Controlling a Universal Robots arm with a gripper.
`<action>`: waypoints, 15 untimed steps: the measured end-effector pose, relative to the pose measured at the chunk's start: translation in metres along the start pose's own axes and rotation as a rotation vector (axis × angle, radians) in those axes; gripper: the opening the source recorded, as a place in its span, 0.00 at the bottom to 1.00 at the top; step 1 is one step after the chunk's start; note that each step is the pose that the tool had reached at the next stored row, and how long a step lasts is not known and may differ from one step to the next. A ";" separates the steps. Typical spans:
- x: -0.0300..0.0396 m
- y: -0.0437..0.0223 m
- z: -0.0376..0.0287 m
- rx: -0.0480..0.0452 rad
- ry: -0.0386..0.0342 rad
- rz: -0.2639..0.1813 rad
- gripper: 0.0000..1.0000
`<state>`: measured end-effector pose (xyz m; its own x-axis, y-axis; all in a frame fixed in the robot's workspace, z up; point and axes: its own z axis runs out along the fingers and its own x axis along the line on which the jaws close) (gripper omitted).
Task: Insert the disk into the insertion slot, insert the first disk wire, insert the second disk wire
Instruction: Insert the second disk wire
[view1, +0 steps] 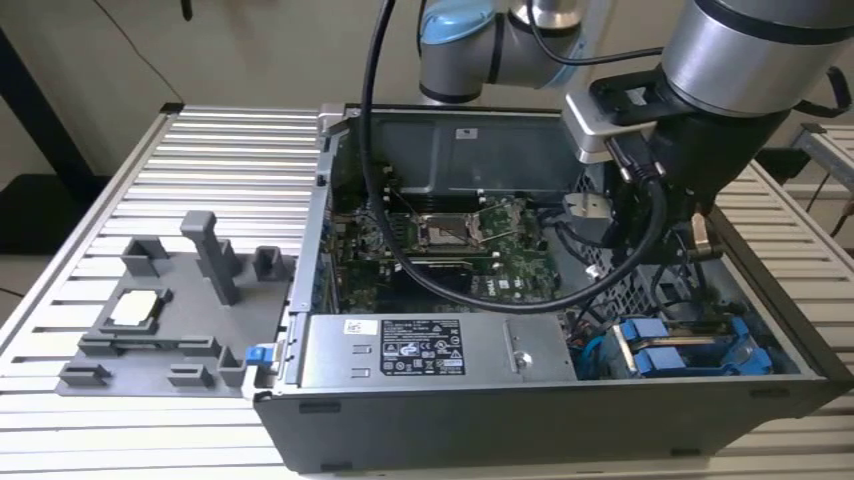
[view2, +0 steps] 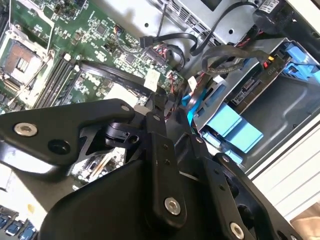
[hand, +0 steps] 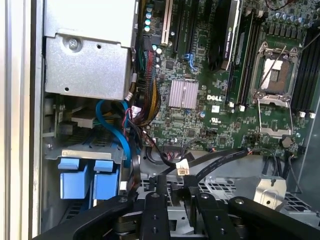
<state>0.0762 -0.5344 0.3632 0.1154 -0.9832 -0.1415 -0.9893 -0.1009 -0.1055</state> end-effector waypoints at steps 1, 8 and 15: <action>0.0000 0.0000 0.0000 0.0000 -0.0001 0.000 0.26; -0.0002 -0.0002 -0.0016 -0.0002 0.0000 -0.001 0.19; -0.0002 -0.0019 -0.0023 0.0004 -0.0046 -0.001 0.27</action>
<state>0.0778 -0.5343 0.3656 0.1165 -0.9824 -0.1460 -0.9892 -0.1016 -0.1060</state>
